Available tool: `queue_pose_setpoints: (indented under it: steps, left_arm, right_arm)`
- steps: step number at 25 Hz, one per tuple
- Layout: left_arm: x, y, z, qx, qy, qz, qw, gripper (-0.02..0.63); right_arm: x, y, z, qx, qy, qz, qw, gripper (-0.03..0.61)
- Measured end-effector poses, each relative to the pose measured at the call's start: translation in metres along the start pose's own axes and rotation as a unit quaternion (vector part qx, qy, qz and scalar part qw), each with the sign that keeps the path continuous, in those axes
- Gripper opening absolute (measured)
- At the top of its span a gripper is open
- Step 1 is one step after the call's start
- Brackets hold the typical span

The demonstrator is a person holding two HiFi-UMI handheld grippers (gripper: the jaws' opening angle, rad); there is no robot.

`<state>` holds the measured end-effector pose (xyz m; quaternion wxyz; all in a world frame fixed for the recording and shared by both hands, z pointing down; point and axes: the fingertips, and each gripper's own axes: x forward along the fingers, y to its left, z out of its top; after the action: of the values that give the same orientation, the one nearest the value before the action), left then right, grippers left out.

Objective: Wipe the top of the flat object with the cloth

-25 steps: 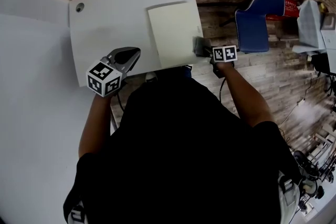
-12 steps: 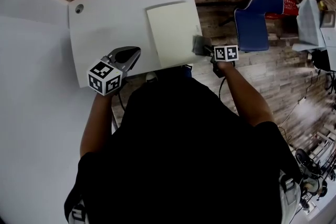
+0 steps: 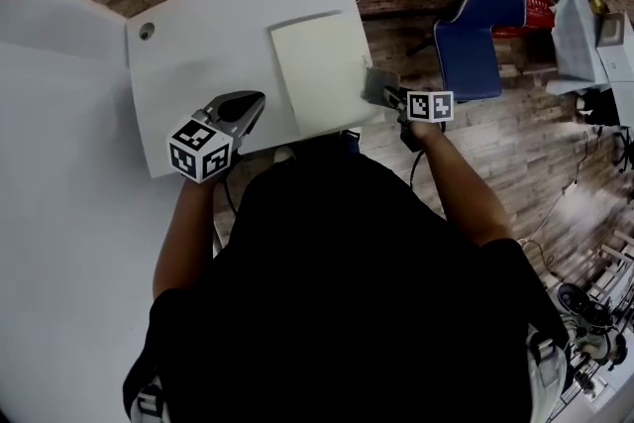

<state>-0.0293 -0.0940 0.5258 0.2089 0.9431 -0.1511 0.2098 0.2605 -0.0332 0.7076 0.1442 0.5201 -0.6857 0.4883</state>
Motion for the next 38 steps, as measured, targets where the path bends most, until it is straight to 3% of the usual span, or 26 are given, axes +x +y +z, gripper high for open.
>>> queue_pose_setpoints:
  steps: [8, 11, 15, 19, 24, 38]
  left_arm:
    - [0.005, 0.003, 0.011, 0.005, -0.005, -0.004, 1.0000, 0.002]
    - [0.005, 0.005, 0.014, 0.009, -0.008, 0.000, 0.9999, 0.002]
    - [-0.001, 0.012, 0.020, 0.010, -0.020, 0.008, 0.9997, 0.002]
    - [-0.002, 0.016, 0.026, 0.013, -0.027, 0.010, 0.9995, 0.000]
    - [-0.004, 0.014, 0.032, 0.022, -0.037, 0.002, 0.9991, 0.000]
    - [-0.017, 0.015, 0.045, 0.052, -0.061, -0.011, 0.9968, 0.000]
  right_arm:
    - [-0.035, 0.010, 0.038, 0.064, -0.077, 0.021, 0.995, 0.009]
    - [-0.048, 0.019, 0.055, 0.065, -0.106, 0.028, 0.992, 0.009]
    - [-0.064, 0.035, 0.077, 0.037, -0.141, 0.027, 0.989, 0.009]
    - [-0.084, 0.049, 0.097, -0.027, -0.183, -0.008, 0.983, 0.009]
    - [-0.096, 0.069, 0.106, -0.072, -0.208, -0.030, 0.975, 0.009]
    - [-0.135, 0.117, 0.127, -0.124, -0.280, -0.058, 0.950, 0.009]
